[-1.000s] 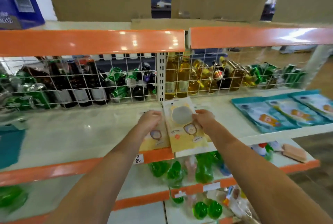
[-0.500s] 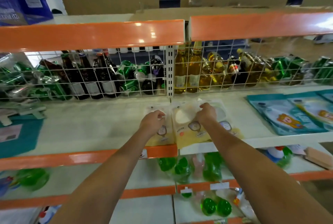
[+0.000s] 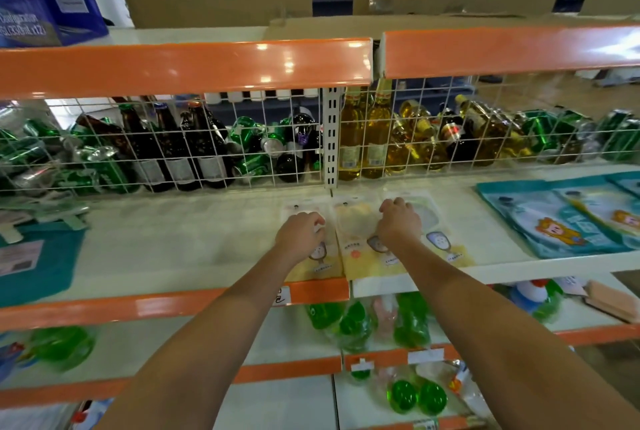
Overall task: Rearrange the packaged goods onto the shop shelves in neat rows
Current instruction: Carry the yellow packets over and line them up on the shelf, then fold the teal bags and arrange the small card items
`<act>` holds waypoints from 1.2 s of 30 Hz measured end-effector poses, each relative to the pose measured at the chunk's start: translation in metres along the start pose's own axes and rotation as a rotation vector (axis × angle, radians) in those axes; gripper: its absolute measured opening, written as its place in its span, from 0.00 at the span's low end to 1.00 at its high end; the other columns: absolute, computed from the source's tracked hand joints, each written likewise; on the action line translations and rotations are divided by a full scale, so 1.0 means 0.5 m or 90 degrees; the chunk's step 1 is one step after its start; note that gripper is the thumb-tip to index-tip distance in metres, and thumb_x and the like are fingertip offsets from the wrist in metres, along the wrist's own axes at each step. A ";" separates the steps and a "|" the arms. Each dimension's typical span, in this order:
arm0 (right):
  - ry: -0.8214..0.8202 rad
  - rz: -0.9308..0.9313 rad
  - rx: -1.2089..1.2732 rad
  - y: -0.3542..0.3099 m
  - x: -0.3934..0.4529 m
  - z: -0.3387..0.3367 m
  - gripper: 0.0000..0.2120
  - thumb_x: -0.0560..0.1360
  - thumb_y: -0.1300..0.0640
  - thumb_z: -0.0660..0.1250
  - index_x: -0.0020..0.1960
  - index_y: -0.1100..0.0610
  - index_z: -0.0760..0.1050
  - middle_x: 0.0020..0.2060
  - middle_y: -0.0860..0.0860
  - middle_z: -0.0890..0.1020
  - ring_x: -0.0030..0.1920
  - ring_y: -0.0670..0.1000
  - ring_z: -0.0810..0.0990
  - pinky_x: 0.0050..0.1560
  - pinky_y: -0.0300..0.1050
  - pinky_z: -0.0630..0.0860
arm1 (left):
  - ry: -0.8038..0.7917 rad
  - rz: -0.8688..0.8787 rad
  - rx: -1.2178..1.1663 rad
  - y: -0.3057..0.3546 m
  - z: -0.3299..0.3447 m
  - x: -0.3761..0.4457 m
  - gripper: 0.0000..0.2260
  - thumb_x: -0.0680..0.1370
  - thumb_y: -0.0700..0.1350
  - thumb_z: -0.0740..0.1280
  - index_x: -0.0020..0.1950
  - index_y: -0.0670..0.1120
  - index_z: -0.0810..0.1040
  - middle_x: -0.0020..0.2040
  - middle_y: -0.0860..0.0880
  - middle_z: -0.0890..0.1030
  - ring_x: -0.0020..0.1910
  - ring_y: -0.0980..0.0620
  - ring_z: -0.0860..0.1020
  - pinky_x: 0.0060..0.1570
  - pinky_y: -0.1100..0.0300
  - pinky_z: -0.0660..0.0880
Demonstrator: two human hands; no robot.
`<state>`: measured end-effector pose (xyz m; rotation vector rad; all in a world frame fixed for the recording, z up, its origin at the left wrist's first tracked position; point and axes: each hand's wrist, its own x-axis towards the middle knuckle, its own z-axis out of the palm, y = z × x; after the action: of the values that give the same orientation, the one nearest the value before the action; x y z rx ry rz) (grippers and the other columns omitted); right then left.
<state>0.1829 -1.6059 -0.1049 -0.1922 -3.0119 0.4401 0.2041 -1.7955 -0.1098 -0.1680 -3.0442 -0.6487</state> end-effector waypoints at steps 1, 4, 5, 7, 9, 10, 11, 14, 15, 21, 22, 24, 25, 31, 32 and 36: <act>0.001 -0.022 -0.035 -0.003 -0.002 -0.003 0.19 0.76 0.63 0.57 0.67 0.57 0.68 0.65 0.55 0.70 0.66 0.55 0.67 0.62 0.48 0.69 | 0.002 0.008 0.023 0.000 -0.003 0.000 0.14 0.80 0.46 0.60 0.65 0.48 0.74 0.64 0.47 0.75 0.62 0.47 0.73 0.57 0.54 0.72; -0.003 -0.093 -0.089 -0.025 -0.004 -0.010 0.19 0.78 0.61 0.56 0.68 0.57 0.68 0.65 0.55 0.71 0.66 0.55 0.66 0.63 0.49 0.68 | 0.002 0.013 0.094 -0.009 -0.015 -0.003 0.14 0.80 0.47 0.59 0.65 0.49 0.74 0.63 0.47 0.75 0.59 0.46 0.75 0.54 0.53 0.73; -0.002 -0.124 -0.101 -0.037 -0.005 -0.010 0.19 0.78 0.60 0.56 0.68 0.57 0.68 0.65 0.55 0.71 0.66 0.55 0.67 0.64 0.49 0.68 | 0.004 0.009 0.123 -0.016 -0.021 -0.005 0.14 0.81 0.47 0.58 0.65 0.49 0.74 0.63 0.47 0.75 0.58 0.46 0.76 0.53 0.54 0.72; -0.009 -0.189 -0.112 -0.067 -0.008 -0.005 0.18 0.79 0.59 0.55 0.67 0.57 0.68 0.64 0.54 0.71 0.65 0.55 0.67 0.63 0.50 0.66 | 0.005 -0.010 0.194 -0.033 -0.035 -0.010 0.15 0.81 0.48 0.57 0.66 0.50 0.72 0.64 0.48 0.75 0.60 0.46 0.74 0.56 0.54 0.70; -0.025 -0.245 -0.120 -0.108 -0.014 0.008 0.17 0.80 0.58 0.54 0.67 0.57 0.68 0.64 0.54 0.71 0.65 0.55 0.67 0.64 0.50 0.66 | -0.003 -0.044 0.258 -0.057 -0.052 -0.021 0.16 0.81 0.50 0.56 0.68 0.51 0.70 0.66 0.47 0.73 0.64 0.46 0.70 0.59 0.53 0.67; -0.032 -0.267 -0.124 -0.132 -0.017 0.016 0.17 0.80 0.57 0.54 0.68 0.57 0.68 0.64 0.54 0.71 0.66 0.55 0.67 0.64 0.50 0.66 | -0.005 -0.065 0.276 -0.070 -0.062 -0.030 0.17 0.81 0.50 0.55 0.69 0.50 0.69 0.66 0.47 0.73 0.65 0.46 0.69 0.60 0.53 0.67; -0.039 -0.284 -0.122 -0.160 -0.020 0.025 0.17 0.80 0.55 0.54 0.68 0.56 0.68 0.65 0.54 0.71 0.66 0.55 0.67 0.64 0.50 0.66 | -0.004 -0.086 0.286 -0.086 -0.072 -0.040 0.17 0.81 0.50 0.55 0.70 0.50 0.69 0.67 0.46 0.72 0.65 0.45 0.68 0.60 0.52 0.66; -0.069 -0.334 -0.082 -0.245 -0.036 0.055 0.18 0.81 0.53 0.53 0.69 0.55 0.68 0.66 0.53 0.71 0.67 0.54 0.68 0.64 0.49 0.67 | 0.026 -0.137 0.281 -0.149 -0.106 -0.083 0.18 0.81 0.50 0.56 0.69 0.49 0.69 0.66 0.45 0.72 0.65 0.45 0.68 0.62 0.50 0.66; -0.080 -0.353 -0.068 -0.274 -0.044 0.064 0.18 0.81 0.53 0.53 0.69 0.55 0.68 0.66 0.53 0.71 0.67 0.54 0.68 0.65 0.49 0.67 | 0.033 -0.154 0.278 -0.174 -0.119 -0.100 0.18 0.80 0.50 0.56 0.69 0.48 0.69 0.66 0.45 0.72 0.65 0.44 0.69 0.62 0.50 0.66; -0.117 -0.445 -0.038 -0.451 -0.100 0.124 0.18 0.81 0.53 0.53 0.69 0.55 0.67 0.65 0.54 0.72 0.65 0.55 0.69 0.63 0.50 0.67 | 0.041 -0.282 0.273 -0.326 -0.200 -0.198 0.17 0.80 0.50 0.56 0.66 0.45 0.70 0.64 0.44 0.73 0.63 0.43 0.69 0.59 0.50 0.68; -0.122 -0.458 -0.034 -0.483 -0.111 0.136 0.18 0.81 0.53 0.53 0.69 0.56 0.67 0.65 0.54 0.72 0.65 0.55 0.69 0.63 0.50 0.67 | 0.038 -0.299 0.275 -0.353 -0.212 -0.216 0.17 0.81 0.50 0.56 0.66 0.45 0.70 0.64 0.44 0.72 0.64 0.43 0.69 0.59 0.50 0.67; -0.133 -0.479 -0.026 -0.548 -0.133 0.157 0.18 0.81 0.52 0.53 0.69 0.56 0.67 0.64 0.54 0.72 0.65 0.55 0.69 0.63 0.49 0.67 | 0.036 -0.326 0.285 -0.408 -0.236 -0.249 0.17 0.81 0.51 0.56 0.67 0.45 0.69 0.65 0.44 0.72 0.64 0.43 0.68 0.60 0.49 0.67; -0.138 -0.486 -0.021 -0.582 -0.144 0.165 0.18 0.81 0.52 0.53 0.69 0.55 0.67 0.64 0.54 0.72 0.65 0.55 0.69 0.63 0.50 0.67 | 0.041 -0.337 0.288 -0.436 -0.251 -0.265 0.18 0.81 0.52 0.56 0.67 0.46 0.69 0.65 0.44 0.72 0.65 0.44 0.68 0.60 0.49 0.67; -0.164 -0.533 -0.016 -0.754 -0.207 0.221 0.19 0.81 0.50 0.51 0.68 0.57 0.67 0.64 0.55 0.72 0.64 0.56 0.70 0.63 0.51 0.69 | 0.067 -0.399 0.261 -0.584 -0.318 -0.346 0.18 0.80 0.51 0.57 0.68 0.46 0.69 0.67 0.44 0.70 0.67 0.43 0.66 0.63 0.48 0.65; -0.169 -0.539 -0.019 -0.775 -0.217 0.233 0.19 0.81 0.50 0.51 0.68 0.57 0.67 0.64 0.55 0.72 0.64 0.56 0.70 0.63 0.51 0.69 | 0.069 -0.407 0.256 -0.606 -0.323 -0.358 0.19 0.80 0.51 0.57 0.68 0.46 0.69 0.67 0.44 0.70 0.67 0.43 0.67 0.63 0.48 0.65; -0.194 -0.565 -0.036 -0.850 -0.242 0.271 0.18 0.81 0.51 0.51 0.67 0.57 0.68 0.62 0.56 0.73 0.62 0.57 0.71 0.60 0.50 0.70 | 0.082 -0.441 0.231 -0.686 -0.333 -0.397 0.19 0.80 0.51 0.58 0.68 0.46 0.69 0.67 0.44 0.71 0.67 0.43 0.68 0.64 0.48 0.65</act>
<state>0.2406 -2.0642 -0.1195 1.2452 -2.9649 0.2948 0.3637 -2.1947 -0.1058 0.9195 -2.9773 -0.0832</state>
